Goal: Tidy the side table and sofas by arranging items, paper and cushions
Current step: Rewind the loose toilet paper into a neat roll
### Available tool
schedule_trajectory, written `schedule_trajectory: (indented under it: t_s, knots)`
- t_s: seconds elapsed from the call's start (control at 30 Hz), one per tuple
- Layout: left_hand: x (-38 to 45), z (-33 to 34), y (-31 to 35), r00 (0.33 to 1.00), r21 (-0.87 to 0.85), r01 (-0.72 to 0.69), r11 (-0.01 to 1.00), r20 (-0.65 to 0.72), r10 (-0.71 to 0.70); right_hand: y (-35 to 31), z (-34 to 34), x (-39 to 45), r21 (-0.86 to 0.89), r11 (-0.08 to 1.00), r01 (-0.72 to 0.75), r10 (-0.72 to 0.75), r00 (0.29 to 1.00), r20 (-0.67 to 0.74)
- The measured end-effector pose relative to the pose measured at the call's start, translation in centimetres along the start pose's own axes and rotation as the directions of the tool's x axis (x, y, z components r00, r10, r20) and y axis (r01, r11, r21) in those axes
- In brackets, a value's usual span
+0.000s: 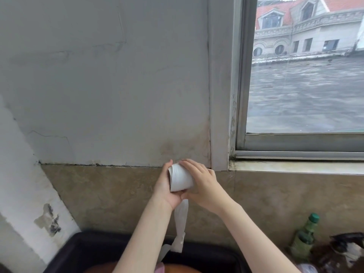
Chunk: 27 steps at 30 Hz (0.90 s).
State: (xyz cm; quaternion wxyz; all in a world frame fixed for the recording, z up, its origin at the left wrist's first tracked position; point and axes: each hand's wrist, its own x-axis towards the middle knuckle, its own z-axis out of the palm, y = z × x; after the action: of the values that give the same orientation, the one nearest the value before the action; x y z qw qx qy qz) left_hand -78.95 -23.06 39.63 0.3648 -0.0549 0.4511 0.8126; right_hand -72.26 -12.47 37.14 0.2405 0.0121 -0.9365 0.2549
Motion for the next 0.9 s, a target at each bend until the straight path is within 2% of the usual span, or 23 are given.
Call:
schedule_trajectory:
  t_s: [0.2,0.3,0.43,0.57,0.67,0.83,0.9]
  knots:
    - [-0.5,0.0,-0.7,0.996,-0.065,0.057,0.996,0.066,-0.053,0.8,-0.9,0.0,0.101,0.995,0.005,0.0,0.999,-0.051]
    - [-0.5,-0.2,-0.6,0.988,-0.074,0.123,0.99,0.106,-0.115,1.5,-1.1,0.0,0.235,0.971,-0.045,0.056,0.997,-0.044]
    - [0.0,-0.3,-0.1,0.985,-0.031,0.127,0.991,0.12,-0.123,1.7,-1.8,-0.1,0.499,0.847,-0.18,0.163,0.983,0.079]
    - [0.0,0.1,0.8,0.99,0.056,0.05,0.997,0.127,-0.057,1.3,-3.2,0.1,0.711,0.684,-0.166,0.161,0.984,0.075]
    - [0.3,0.1,1.7,0.994,0.081,0.023,0.996,0.102,-0.031,1.5,-4.4,0.6,0.732,0.665,-0.152,0.155,0.986,0.065]
    - [-0.5,1.5,2.7,0.998,0.232,-0.008,0.973,0.065,-0.008,0.8,-3.6,0.7,0.67,0.718,-0.187,0.095,0.981,0.172]
    - [-0.6,1.9,3.5,0.998,0.272,-0.024,0.962,0.064,0.007,0.6,-3.2,0.7,0.705,0.678,-0.209,0.082,0.974,0.21]
